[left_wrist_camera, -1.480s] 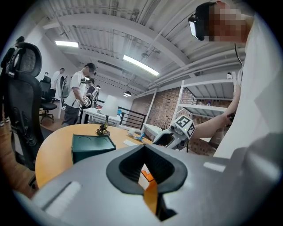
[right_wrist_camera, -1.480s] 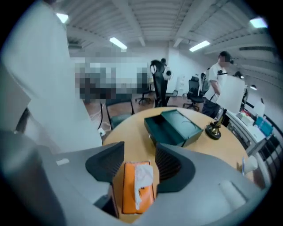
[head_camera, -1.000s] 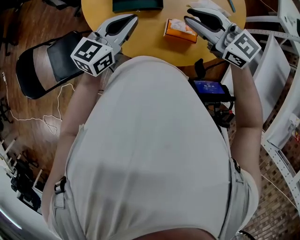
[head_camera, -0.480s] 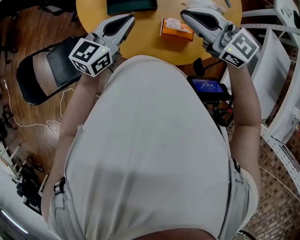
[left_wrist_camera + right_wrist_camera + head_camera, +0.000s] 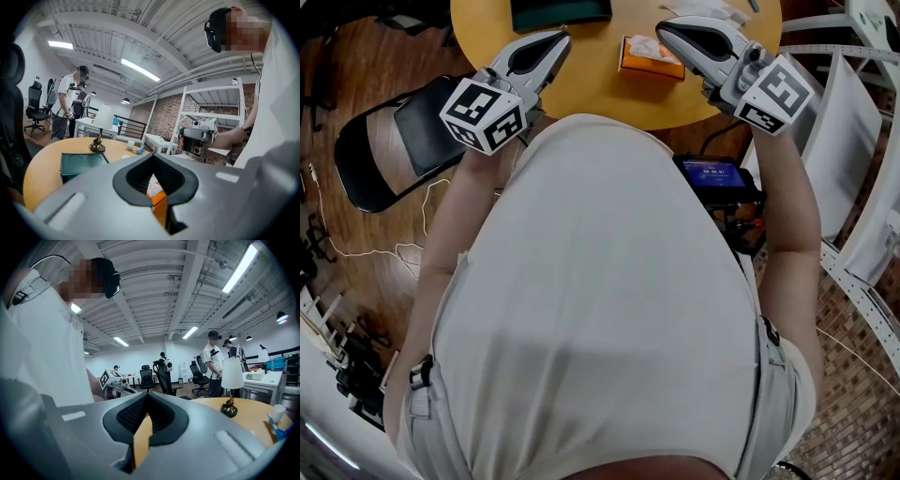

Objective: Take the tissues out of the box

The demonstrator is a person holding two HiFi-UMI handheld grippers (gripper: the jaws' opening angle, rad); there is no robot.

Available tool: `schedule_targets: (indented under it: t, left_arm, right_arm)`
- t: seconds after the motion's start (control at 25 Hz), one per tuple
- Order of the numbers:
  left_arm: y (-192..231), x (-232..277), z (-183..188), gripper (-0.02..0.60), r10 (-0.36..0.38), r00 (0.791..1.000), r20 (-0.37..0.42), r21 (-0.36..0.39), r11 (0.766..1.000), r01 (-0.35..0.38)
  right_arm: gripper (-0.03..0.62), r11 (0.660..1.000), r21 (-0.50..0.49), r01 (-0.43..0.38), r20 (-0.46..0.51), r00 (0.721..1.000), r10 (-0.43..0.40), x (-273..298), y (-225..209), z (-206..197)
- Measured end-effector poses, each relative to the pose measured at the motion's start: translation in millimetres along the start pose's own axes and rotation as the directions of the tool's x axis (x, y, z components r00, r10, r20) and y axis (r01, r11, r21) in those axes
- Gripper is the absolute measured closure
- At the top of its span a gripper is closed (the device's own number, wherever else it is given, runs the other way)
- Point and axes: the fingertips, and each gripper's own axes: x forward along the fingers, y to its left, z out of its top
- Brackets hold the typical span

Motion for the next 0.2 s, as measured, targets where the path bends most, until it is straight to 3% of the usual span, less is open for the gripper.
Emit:
schedule_targets:
  t: [0.2]
  left_arm:
    - [-1.2,-2.8,-3.3,0.58,0.001,1.0,-0.01,0.003,1.0,-0.001]
  right_arm:
    - [0.594,1.0,-0.007,0.008,-0.013,1.0,-0.008,0.0,1.8,-3.1]
